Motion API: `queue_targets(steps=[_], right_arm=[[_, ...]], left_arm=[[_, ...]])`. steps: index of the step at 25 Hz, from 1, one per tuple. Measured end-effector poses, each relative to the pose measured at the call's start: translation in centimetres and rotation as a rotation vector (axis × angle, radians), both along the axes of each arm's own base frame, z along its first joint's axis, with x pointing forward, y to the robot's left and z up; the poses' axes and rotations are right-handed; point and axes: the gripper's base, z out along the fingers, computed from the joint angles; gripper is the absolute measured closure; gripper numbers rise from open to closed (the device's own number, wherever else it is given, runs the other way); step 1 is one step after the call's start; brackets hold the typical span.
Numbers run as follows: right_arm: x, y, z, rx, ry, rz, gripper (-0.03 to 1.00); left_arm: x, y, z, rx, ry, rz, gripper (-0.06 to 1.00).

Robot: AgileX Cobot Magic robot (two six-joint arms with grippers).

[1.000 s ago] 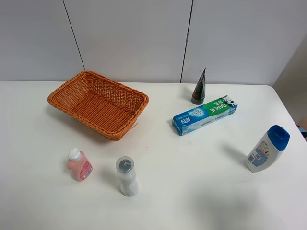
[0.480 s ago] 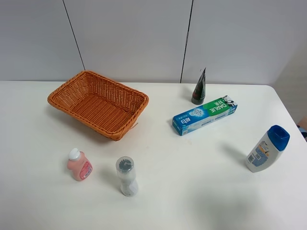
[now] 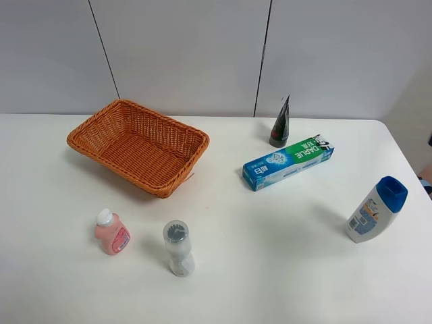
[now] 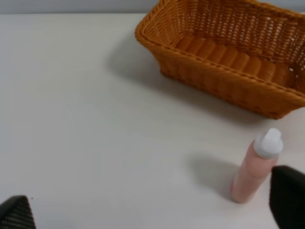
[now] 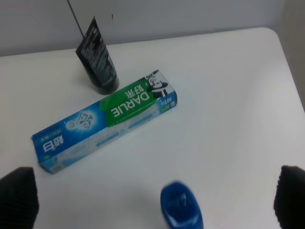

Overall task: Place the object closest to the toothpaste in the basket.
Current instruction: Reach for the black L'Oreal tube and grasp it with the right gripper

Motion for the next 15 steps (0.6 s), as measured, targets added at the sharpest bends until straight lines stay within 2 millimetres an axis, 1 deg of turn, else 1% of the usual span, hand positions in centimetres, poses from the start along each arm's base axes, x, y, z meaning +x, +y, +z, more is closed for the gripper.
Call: queue_targets(steps=[2, 5, 8, 9, 11, 12, 13, 15], right_arm=[[4.0, 0.2, 0.4, -0.038, 0.025, 0.029, -0.03], [10.5, 1.0, -0.4, -0.06, 0.086, 0.085, -0.03], [17.1, 2.7, -2.3, -0.064, 0.133, 0.135, -0.03], [18.8, 3.4, -2.9, -0.063, 0.139, 0.149, -0.03], [22.5, 4.9, -4.7, -0.046, 0.176, 0.164, -0.03], [24.1, 5.7, -6.0, -0.036, 0.205, 0.168, -0.03], [25.5, 6.3, -6.6, -0.028, 0.214, 0.17, -0.03], [28.4, 7.6, -8.6, -0.013, 0.246, 0.174, -0.03]], left_arm=[[0.0, 0.0, 0.0, 0.0, 0.0, 0.0, -0.05], [0.0, 0.0, 0.0, 0.0, 0.0, 0.0, -0.05], [0.0, 0.0, 0.0, 0.0, 0.0, 0.0, -0.05], [0.0, 0.0, 0.0, 0.0, 0.0, 0.0, -0.05], [0.0, 0.0, 0.0, 0.0, 0.0, 0.0, -0.05], [0.0, 0.0, 0.0, 0.0, 0.0, 0.0, -0.05], [0.0, 0.0, 0.0, 0.0, 0.0, 0.0, -0.05], [0.0, 0.0, 0.0, 0.0, 0.0, 0.0, -0.05]])
